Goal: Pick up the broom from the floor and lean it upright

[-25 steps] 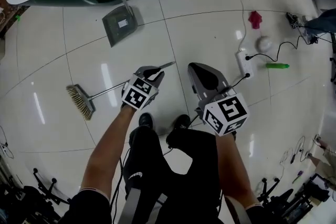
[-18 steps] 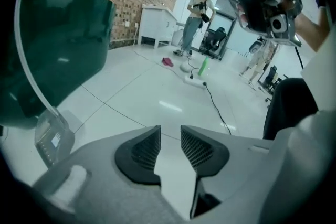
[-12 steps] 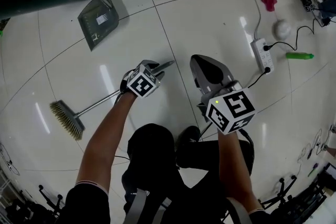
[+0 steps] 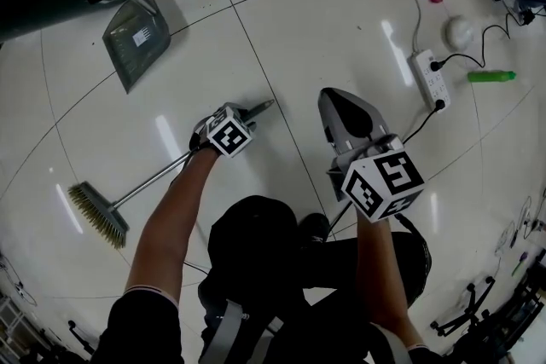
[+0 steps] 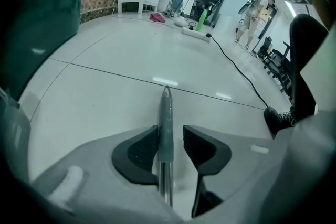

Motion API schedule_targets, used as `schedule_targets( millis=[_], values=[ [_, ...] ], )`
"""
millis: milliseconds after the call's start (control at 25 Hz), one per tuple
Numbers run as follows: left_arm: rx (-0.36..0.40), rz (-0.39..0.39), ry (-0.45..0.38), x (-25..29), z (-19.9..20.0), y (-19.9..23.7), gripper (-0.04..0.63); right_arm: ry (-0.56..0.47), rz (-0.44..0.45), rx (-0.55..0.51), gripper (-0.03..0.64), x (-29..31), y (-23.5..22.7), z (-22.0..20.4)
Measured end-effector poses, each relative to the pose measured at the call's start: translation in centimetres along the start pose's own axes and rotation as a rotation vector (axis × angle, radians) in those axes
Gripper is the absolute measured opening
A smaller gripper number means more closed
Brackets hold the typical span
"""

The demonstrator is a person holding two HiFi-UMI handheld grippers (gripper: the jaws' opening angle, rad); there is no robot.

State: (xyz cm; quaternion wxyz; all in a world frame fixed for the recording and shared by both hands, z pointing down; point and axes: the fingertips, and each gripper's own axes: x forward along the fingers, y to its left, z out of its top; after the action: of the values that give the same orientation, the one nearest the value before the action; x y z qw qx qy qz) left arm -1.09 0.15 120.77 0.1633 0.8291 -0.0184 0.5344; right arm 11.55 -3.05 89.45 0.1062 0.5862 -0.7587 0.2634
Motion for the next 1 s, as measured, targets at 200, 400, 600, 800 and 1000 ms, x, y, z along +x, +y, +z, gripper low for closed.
schedule_targets(
  millis=[200, 400, 600, 800, 1000],
  values=[
    [-0.006, 0.032, 0.014, 0.6, -0.3, 0.5, 0.149, -0.019, -0.012, 0.021, 0.003, -0.6, -0.5, -0.1],
    [0.002, 0.052, 0.033, 0.5, -0.4, 0.8, 0.096, -0.035, -0.006, 0.024, 0.003, -0.8, -0.5, 0.1],
    [-0.007, 0.106, -0.069, -4.0, 2.2, 1.9, 0.094, -0.084, 0.016, 0.054, 0.003, -0.8, -0.2, 1.9],
    [-0.017, 0.143, -0.203, -12.1, 6.0, 1.9, 0.092, -0.074, 0.055, 0.057, 0.003, -1.9, 1.7, 4.5],
    [-0.011, 0.186, -0.302, -23.0, 10.5, 0.1, 0.091, -0.044, 0.08, 0.057, 0.003, -5.5, 4.5, 9.9]
  ],
)
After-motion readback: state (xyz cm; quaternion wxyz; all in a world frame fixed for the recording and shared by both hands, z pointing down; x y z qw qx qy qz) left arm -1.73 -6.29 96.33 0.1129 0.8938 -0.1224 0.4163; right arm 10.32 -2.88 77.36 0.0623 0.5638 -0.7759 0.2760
